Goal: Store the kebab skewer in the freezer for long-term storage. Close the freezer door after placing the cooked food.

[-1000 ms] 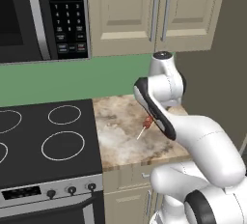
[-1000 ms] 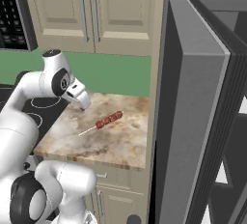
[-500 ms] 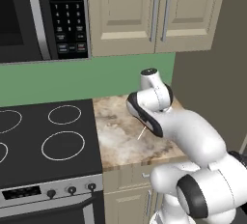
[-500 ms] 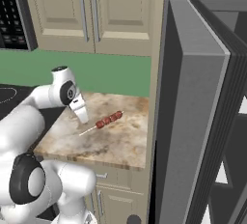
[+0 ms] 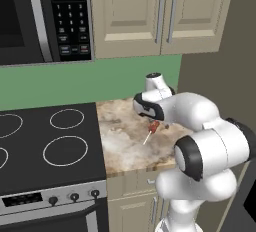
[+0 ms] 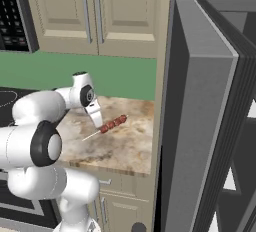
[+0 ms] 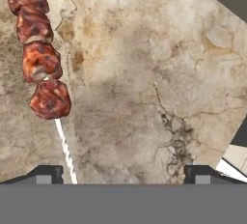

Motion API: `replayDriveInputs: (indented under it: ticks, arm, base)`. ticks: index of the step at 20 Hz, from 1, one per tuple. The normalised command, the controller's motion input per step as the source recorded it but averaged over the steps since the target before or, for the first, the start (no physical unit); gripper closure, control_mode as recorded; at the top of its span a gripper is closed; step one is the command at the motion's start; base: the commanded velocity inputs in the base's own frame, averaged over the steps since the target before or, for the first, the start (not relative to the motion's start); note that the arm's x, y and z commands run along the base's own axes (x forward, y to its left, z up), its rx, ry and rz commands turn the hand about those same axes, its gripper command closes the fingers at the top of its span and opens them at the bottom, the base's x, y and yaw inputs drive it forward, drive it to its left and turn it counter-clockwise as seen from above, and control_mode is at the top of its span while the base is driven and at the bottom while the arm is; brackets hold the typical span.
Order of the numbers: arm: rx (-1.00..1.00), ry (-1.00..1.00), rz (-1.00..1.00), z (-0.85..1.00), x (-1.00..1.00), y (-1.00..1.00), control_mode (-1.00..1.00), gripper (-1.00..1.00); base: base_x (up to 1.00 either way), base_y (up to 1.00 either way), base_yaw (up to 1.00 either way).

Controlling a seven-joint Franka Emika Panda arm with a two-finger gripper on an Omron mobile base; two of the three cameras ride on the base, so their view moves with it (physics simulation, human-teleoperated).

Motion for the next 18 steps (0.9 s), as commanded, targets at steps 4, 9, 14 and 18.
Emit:
replayDriveInputs:
  ticks: [4, 9, 14, 18]
  arm:
    - [0.0, 0.02, 0.03, -0.34, 0.35, -0.05, -1.0, -1.0]
    - [0.0, 0.0, 0.0, -0.25, 0.27, 0.0, -1.0, -1.0]
    - [0.0, 0.0, 0.0, -0.19, 0.24, 0.01, -1.0, -1.0]
    - [0.0, 0.02, 0.0, -0.29, 0.38, 0.0, -1.0, -1.0]
  base:
    - [0.0, 0.0, 0.0]
    - [0.0, 0.0, 0.0]
    - [0.0, 0.0, 0.0]
    - [0.0, 0.0, 0.0]
